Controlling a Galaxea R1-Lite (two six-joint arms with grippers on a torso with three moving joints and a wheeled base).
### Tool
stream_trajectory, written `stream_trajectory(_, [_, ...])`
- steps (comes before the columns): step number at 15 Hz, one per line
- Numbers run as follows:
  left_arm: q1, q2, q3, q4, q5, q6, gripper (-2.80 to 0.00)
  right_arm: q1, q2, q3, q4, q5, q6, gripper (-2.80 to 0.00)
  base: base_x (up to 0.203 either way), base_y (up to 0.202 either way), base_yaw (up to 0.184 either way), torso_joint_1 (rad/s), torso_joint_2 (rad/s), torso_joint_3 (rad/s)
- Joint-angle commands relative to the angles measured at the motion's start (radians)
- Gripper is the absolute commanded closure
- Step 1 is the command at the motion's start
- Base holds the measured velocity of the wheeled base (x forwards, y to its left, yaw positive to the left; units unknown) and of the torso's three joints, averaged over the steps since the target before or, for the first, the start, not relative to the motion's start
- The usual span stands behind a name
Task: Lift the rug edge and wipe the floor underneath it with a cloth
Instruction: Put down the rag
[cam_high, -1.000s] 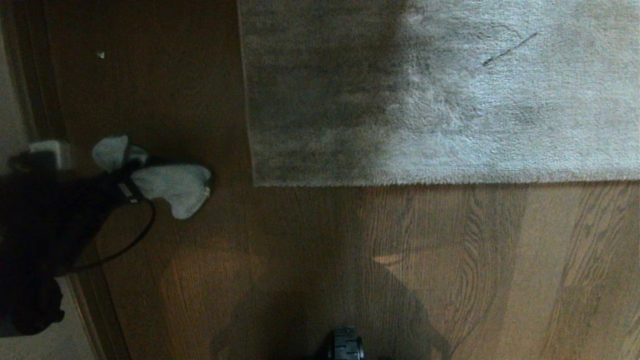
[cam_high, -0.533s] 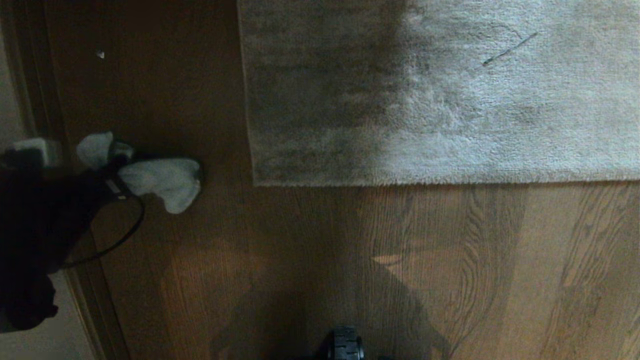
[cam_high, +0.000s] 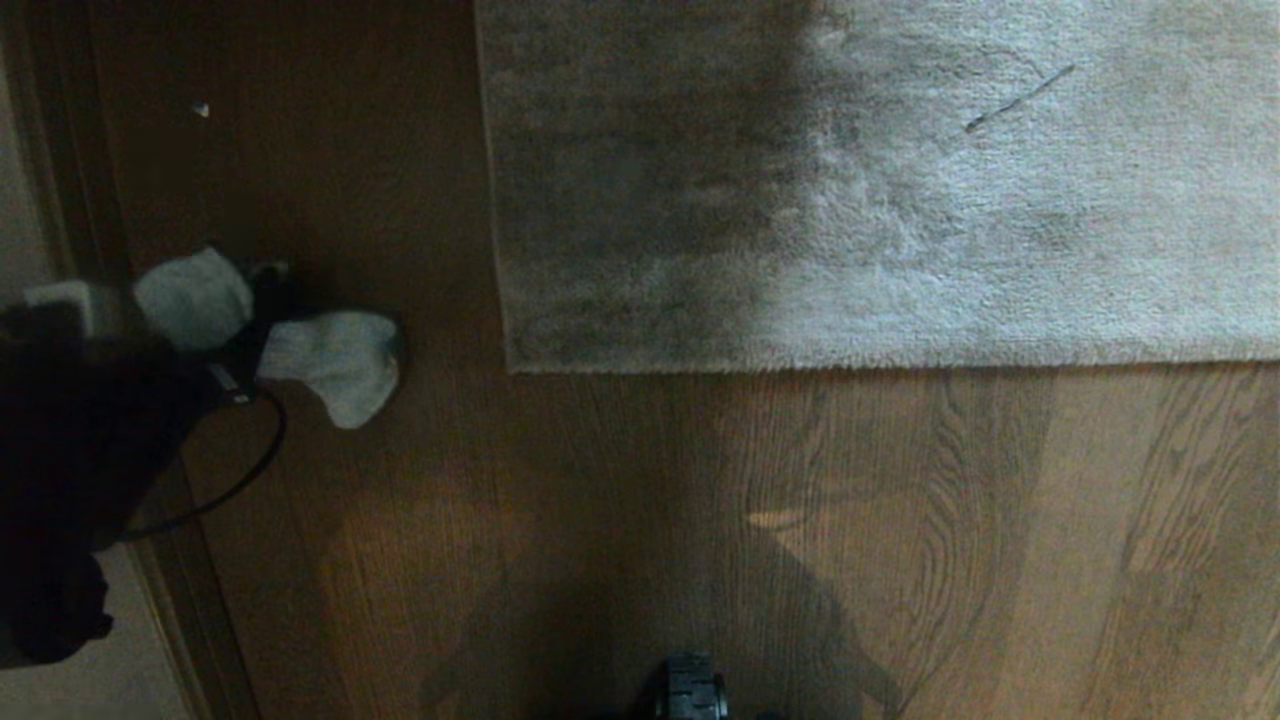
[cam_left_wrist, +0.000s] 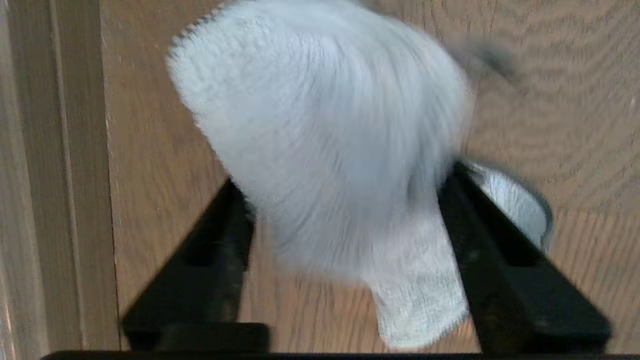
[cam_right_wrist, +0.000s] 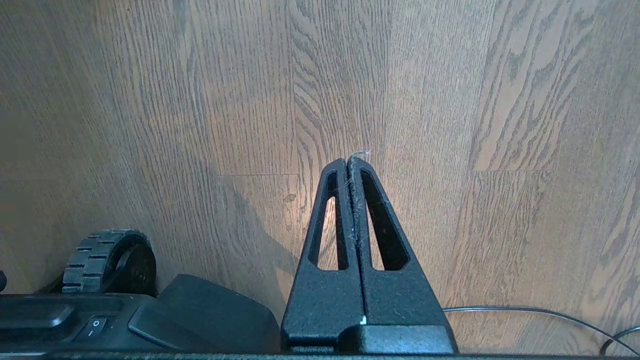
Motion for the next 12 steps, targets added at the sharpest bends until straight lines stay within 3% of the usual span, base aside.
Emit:
stream_trajectory(1, [0.001,-0.028,0.040,-0.048,-0.001,-0.001,-2.80,0.000,0.001,0.000,-0.002,0.000,0.000,0.00,0.000,0.000,0.000,0.000,0.00,0.000])
stream_trajectory(12, [-0.001,-0.255,0.310,-0.048,0.002,0.000,-2.80,0.000,0.001,0.000,-0.002,0.000,0.000,0.00,0.000,0.000,0.000,0.000,0.00,0.000])
